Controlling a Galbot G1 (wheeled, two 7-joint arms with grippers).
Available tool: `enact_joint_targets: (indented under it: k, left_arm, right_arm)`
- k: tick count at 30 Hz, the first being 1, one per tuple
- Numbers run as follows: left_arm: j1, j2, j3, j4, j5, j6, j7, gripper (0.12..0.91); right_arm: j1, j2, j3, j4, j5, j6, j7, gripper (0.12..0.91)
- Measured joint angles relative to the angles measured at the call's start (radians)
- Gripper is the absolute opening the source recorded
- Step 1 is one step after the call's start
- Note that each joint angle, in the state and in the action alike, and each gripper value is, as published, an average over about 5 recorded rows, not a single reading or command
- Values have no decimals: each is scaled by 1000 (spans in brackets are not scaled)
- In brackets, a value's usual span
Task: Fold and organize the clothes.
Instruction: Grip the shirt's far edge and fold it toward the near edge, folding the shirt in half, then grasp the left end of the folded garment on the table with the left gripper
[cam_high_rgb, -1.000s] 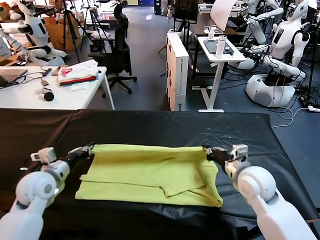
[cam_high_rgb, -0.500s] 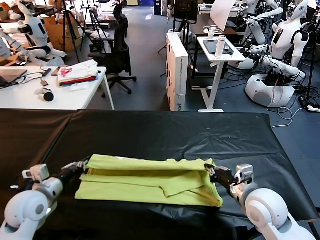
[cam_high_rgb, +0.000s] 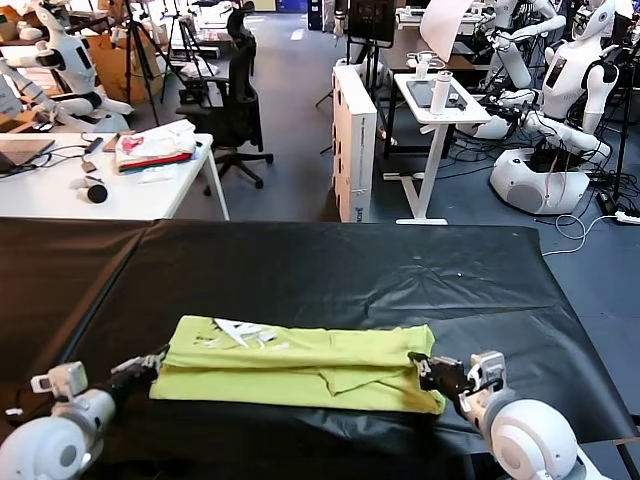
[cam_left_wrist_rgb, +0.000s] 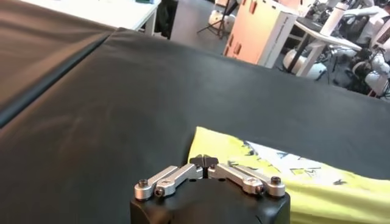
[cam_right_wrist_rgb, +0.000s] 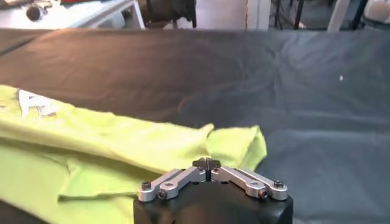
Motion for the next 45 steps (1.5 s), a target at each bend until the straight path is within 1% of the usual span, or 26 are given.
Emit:
enact_joint_targets:
  k: [1, 2, 3, 4, 5, 6, 9, 10, 11, 12, 14, 17, 21, 25, 32, 39, 45]
  left_arm:
    - [6, -1, -3, -2, 1, 2, 0, 245]
    - [12, -2, -7, -6, 1, 5, -1, 306]
    - [18, -3, -12, -10, 1, 7, -2, 362]
    - [25, -4, -17, -16, 2, 10, -4, 418]
    - [32, -5, -23, -22, 2, 13, -6, 494]
    - [38, -6, -29, -28, 3, 15, -9, 551]
    - [53, -7, -46, -43, 4, 21, -21, 740]
    - [54, -7, -52, -45, 4, 22, -25, 787]
    - [53, -8, -58, -46, 4, 23, -29, 837]
    - [49, -8, -63, -46, 4, 23, -32, 869]
    - [35, -9, -71, -39, 4, 21, -39, 897]
    - [0, -11, -70, -21, 6, 15, -45, 906]
    - [-54, -17, -47, 1, 20, -8, -38, 907]
    - [-103, -33, -6, 22, 49, -23, -26, 907]
    - [-177, -51, 67, 60, 73, -24, -9, 907]
    - [-235, -48, 109, 104, 85, -24, -8, 907]
    - [-269, -49, 138, 152, 107, -29, -3, 907]
  right_arm:
    - [-3, -2, 5, 5, 1, 0, -5, 281]
    - [-7, -3, 10, 10, 1, 0, -8, 338]
    - [-10, -4, 15, 16, 2, 0, -9, 413]
    - [-13, -5, 21, 22, 2, 0, -9, 470]
    - [-15, -5, 27, 27, 1, 0, -9, 527]
    - [-16, -4, 33, 31, 1, 0, -7, 603]
    - [-10, 7, 57, 34, -5, 0, -2, 779]
    - [-6, 13, 66, 32, -8, 0, 0, 824]
    - [-2, 20, 74, 29, -12, 0, 1, 853]
    - [3, 27, 81, 24, -17, 0, 2, 882]
    - [14, 42, 92, 10, -32, 0, 1, 898]
    - [29, 65, 100, -14, -64, 0, -3, 906]
    - [51, 97, 102, -58, -92, 12, -5, 907]
    - [76, 121, 92, -101, -94, 38, -5, 907]
    - [107, 157, 73, -156, -90, 57, -4, 907]
    - [118, 185, 62, -181, -96, 61, -4, 905]
    - [120, 195, 59, -184, -98, 61, -5, 854]
